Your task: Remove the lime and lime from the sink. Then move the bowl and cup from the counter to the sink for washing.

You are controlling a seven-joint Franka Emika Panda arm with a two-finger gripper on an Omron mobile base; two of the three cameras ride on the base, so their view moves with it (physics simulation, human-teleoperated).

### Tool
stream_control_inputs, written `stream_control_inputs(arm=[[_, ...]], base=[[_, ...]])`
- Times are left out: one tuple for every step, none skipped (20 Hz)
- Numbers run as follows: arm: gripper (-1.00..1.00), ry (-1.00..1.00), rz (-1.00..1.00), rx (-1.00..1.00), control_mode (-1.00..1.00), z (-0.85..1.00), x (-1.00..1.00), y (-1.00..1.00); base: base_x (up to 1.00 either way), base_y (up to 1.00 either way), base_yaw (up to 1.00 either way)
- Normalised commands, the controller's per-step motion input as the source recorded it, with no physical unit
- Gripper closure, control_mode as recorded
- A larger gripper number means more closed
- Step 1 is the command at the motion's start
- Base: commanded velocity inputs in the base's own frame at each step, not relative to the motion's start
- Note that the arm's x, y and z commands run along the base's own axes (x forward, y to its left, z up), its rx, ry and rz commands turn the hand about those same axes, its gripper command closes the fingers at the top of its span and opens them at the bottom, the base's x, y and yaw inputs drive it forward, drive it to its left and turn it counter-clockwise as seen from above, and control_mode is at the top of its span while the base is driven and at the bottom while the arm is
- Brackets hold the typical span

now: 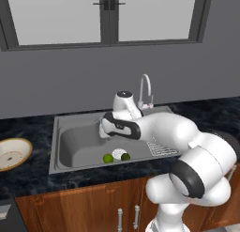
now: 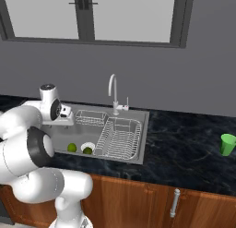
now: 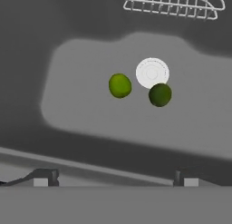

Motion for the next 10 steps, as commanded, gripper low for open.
stream_control_inputs(arm=[[-1.00,0.00,0.00,0.00,-1.00,-0.25,0.07,0.00],[-1.00,0.00,0.00,0.00,-1.00,-0.24,0.06,0.00],[-1.00,0.00,0.00,0.00,-1.00,-0.24,0.06,0.00],[-1.00,0.00,0.00,0.00,-1.00,-0.23,0.09,0.00],[-1.00,0.00,0.00,0.00,-1.00,-0.23,0.10,0.00],[-1.00,0.00,0.00,0.00,-1.00,-0.21,0.13,0.00],[-1.00,0.00,0.00,0.00,-1.00,-0.20,0.14,0.00],[-1.00,0.00,0.00,0.00,-1.00,-0.19,0.17,0.00],[-1.00,0.00,0.00,0.00,-1.00,-0.17,0.17,0.00],[-1.00,0.00,0.00,0.00,-1.00,-0.16,0.19,0.00]], base=[[0.00,0.00,0.00],[0.00,0.00,0.00],[0.00,0.00,0.00],[0.00,0.00,0.00],[0.00,0.00,0.00],[0.00,0.00,0.00],[0.00,0.00,0.00],[0.00,0.00,0.00],[0.00,0.00,0.00],[0.00,0.00,0.00]])
